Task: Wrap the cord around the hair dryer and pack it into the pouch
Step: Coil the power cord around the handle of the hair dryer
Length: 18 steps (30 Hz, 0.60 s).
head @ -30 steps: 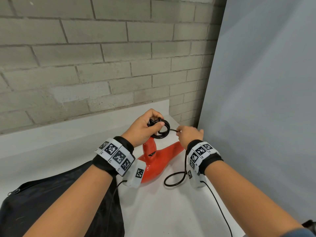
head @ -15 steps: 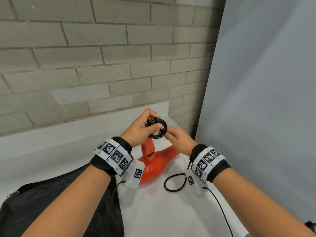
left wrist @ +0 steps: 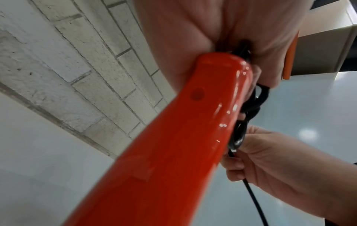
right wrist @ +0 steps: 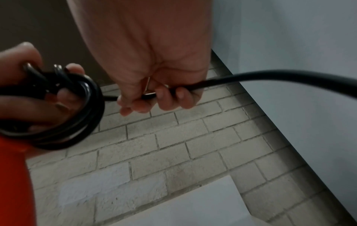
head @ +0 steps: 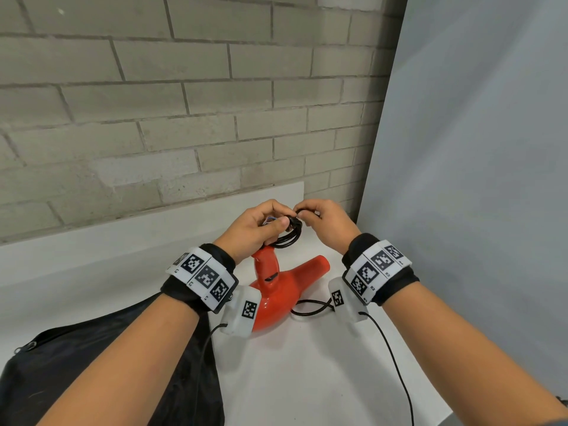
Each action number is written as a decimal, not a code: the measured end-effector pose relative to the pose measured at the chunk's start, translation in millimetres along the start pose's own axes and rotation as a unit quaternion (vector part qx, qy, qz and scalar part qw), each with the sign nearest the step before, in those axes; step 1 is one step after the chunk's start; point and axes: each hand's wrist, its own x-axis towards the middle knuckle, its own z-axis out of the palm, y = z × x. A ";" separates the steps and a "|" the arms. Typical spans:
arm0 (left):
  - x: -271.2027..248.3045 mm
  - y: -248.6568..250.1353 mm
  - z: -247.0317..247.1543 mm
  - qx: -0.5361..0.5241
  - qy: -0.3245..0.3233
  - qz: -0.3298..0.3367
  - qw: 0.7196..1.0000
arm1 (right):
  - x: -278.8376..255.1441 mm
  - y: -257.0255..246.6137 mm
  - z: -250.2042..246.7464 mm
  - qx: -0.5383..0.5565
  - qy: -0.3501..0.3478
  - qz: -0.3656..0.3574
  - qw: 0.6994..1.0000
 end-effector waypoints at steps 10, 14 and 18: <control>-2.3 0.2 -1.6 0.071 0.047 0.020 0.996 | 2.2 -8.5 3.6 -0.040 0.038 0.016 0.998; -3.7 0.7 -0.2 0.024 0.064 0.012 0.998 | 0.8 -10.1 1.8 -0.037 0.002 0.013 0.999; -1.3 -1.0 -0.2 0.008 0.083 0.005 0.996 | 2.9 -14.5 -1.7 -0.039 0.029 0.017 0.999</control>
